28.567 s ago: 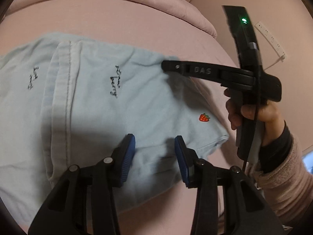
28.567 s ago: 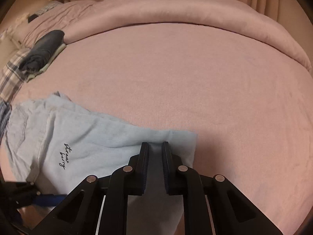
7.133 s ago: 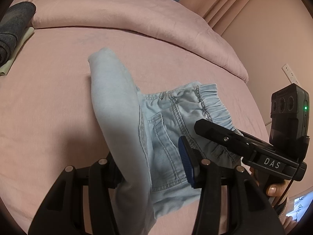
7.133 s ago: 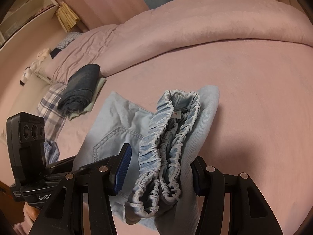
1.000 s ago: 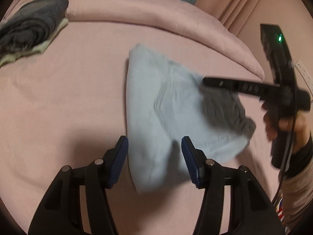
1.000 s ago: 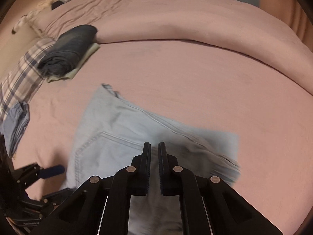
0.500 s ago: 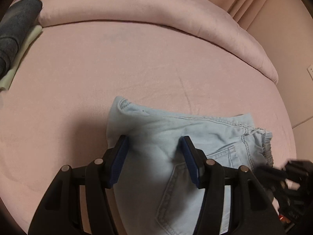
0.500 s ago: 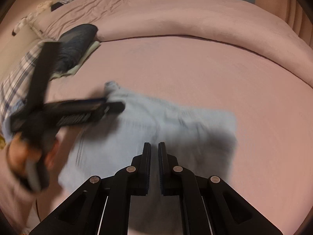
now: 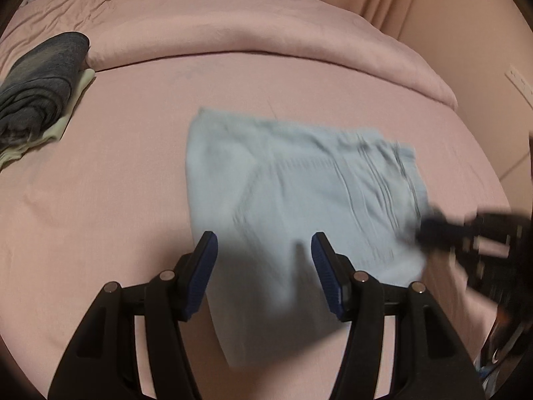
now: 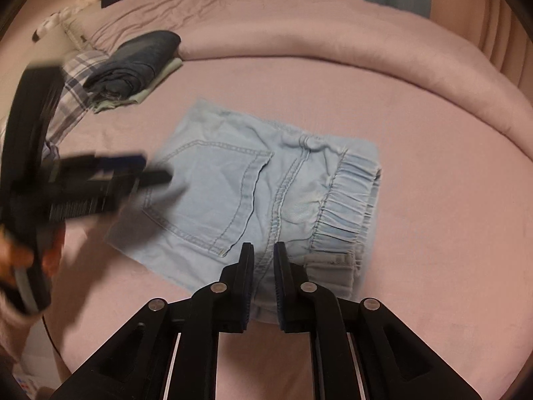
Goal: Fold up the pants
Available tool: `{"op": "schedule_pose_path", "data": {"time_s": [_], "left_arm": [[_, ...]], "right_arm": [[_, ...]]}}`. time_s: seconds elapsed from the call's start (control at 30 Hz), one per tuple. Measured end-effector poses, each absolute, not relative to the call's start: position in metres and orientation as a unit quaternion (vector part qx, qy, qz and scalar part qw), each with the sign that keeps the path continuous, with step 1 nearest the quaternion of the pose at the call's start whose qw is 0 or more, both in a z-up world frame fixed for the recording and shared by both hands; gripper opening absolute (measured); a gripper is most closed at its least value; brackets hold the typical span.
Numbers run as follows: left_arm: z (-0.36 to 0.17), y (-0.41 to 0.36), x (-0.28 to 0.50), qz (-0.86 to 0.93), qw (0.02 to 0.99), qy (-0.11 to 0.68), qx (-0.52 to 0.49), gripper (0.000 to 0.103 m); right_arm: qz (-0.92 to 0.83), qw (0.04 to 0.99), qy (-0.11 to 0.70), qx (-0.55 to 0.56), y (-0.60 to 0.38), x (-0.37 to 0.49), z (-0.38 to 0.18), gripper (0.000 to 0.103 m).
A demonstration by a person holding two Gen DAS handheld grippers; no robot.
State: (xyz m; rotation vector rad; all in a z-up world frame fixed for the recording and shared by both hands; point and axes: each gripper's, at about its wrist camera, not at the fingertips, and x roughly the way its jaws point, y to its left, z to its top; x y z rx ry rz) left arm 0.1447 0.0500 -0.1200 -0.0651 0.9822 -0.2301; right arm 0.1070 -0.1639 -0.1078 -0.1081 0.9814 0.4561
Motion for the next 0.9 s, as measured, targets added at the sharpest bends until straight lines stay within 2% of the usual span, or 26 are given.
{"op": "schedule_pose_path", "data": {"time_s": [0.13, 0.27, 0.5, 0.57, 0.6, 0.63, 0.67, 0.73, 0.8, 0.87, 0.9], "left_arm": [[-0.134, 0.047, 0.129, -0.103, 0.872, 0.478, 0.002, 0.06], [-0.144, 0.056, 0.134, -0.096, 0.864, 0.493, -0.019, 0.065], [-0.138, 0.053, 0.133, -0.089, 0.862, 0.498, -0.025, 0.066], [-0.135, 0.053, 0.131, -0.077, 0.862, 0.5, -0.028, 0.073], [-0.134, 0.053, 0.124, -0.07, 0.862, 0.501, -0.028, 0.082], [-0.131, 0.053, 0.122, -0.062, 0.863, 0.501, -0.028, 0.088], [-0.129, 0.052, 0.119, -0.058, 0.864, 0.5, -0.029, 0.089], [-0.123, 0.052, 0.116, -0.058, 0.864, 0.499, -0.035, 0.09], [-0.114, 0.053, 0.11, -0.053, 0.867, 0.494, -0.043, 0.091], [-0.104, 0.053, 0.103, -0.047, 0.87, 0.489, -0.051, 0.101], [-0.098, 0.052, 0.099, -0.045, 0.872, 0.484, -0.053, 0.102]], "right_arm": [[0.198, 0.868, 0.451, -0.065, -0.168, 0.102, -0.103, 0.012], [0.185, 0.866, 0.459, -0.069, -0.169, 0.111, -0.113, 0.012], [0.181, 0.866, 0.461, -0.063, -0.175, 0.11, -0.119, 0.012], [0.178, 0.868, 0.461, -0.057, -0.175, 0.108, -0.116, 0.012], [0.177, 0.869, 0.459, -0.055, -0.174, 0.108, -0.114, 0.013], [0.176, 0.871, 0.456, -0.052, -0.173, 0.106, -0.11, 0.019], [0.176, 0.873, 0.453, -0.05, -0.174, 0.104, -0.107, 0.028], [0.176, 0.877, 0.445, -0.043, -0.175, 0.097, -0.098, 0.038], [0.172, 0.883, 0.435, -0.036, -0.177, 0.09, -0.089, 0.044], [0.168, 0.887, 0.429, -0.028, -0.18, 0.085, -0.082, 0.053], [0.165, 0.889, 0.426, -0.022, -0.183, 0.081, -0.077, 0.056]]}}
